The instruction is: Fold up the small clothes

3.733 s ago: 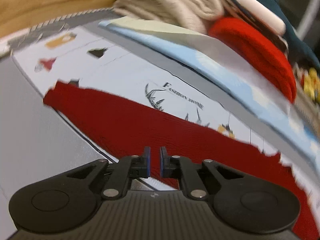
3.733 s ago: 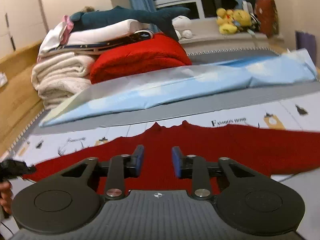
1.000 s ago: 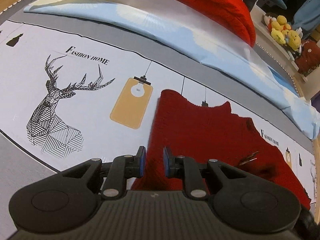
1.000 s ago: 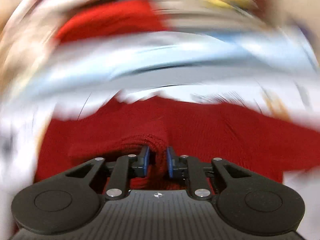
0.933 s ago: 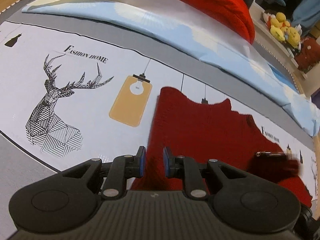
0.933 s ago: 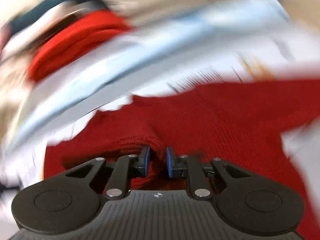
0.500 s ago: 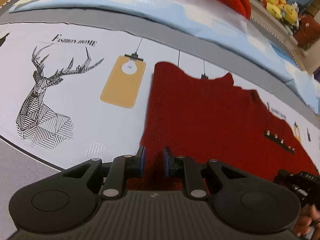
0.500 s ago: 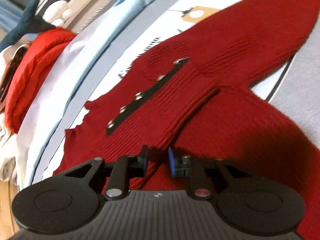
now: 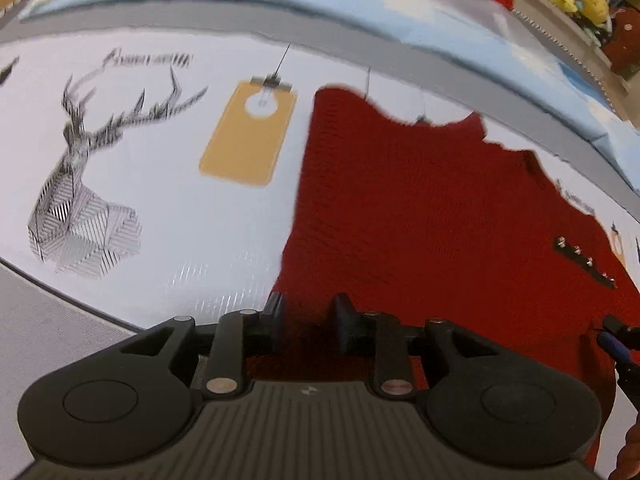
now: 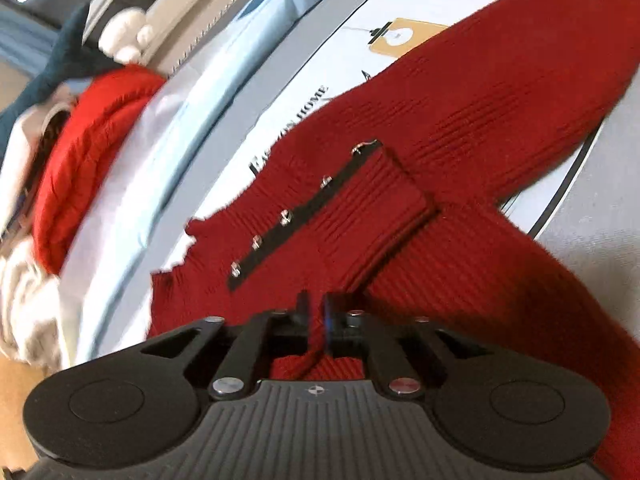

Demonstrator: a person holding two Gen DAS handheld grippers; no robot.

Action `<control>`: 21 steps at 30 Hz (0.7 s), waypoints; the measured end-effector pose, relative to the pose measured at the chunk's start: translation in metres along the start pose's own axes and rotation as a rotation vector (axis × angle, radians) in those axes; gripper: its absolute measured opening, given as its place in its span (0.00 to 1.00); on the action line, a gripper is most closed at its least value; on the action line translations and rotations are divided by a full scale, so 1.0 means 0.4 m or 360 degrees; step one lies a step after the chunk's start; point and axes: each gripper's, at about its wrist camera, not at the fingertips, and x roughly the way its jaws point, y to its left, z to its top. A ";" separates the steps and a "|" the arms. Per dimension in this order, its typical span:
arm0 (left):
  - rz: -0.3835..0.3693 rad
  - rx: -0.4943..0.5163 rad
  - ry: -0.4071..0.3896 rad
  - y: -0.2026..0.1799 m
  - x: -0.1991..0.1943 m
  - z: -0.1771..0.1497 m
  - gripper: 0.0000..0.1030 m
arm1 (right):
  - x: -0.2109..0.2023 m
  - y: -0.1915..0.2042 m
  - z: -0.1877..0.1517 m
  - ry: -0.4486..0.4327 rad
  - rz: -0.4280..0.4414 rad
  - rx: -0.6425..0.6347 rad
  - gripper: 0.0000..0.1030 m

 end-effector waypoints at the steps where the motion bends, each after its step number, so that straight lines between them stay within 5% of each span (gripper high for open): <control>1: -0.0013 0.0031 -0.0053 -0.009 -0.012 0.001 0.27 | -0.008 0.002 0.004 -0.0008 -0.0014 -0.0019 0.27; 8: 0.0036 0.0000 0.0040 -0.005 0.032 -0.012 0.30 | -0.107 -0.058 0.084 -0.0223 -0.0088 -0.0039 0.27; 17: 0.0067 0.0114 0.0012 -0.031 0.021 -0.010 0.30 | -0.234 -0.341 0.251 -0.0538 -0.0426 0.0277 0.29; 21: 0.0060 0.0106 0.0012 -0.030 0.014 -0.008 0.30 | -0.237 -0.440 0.281 -0.0594 -0.0456 0.0435 0.29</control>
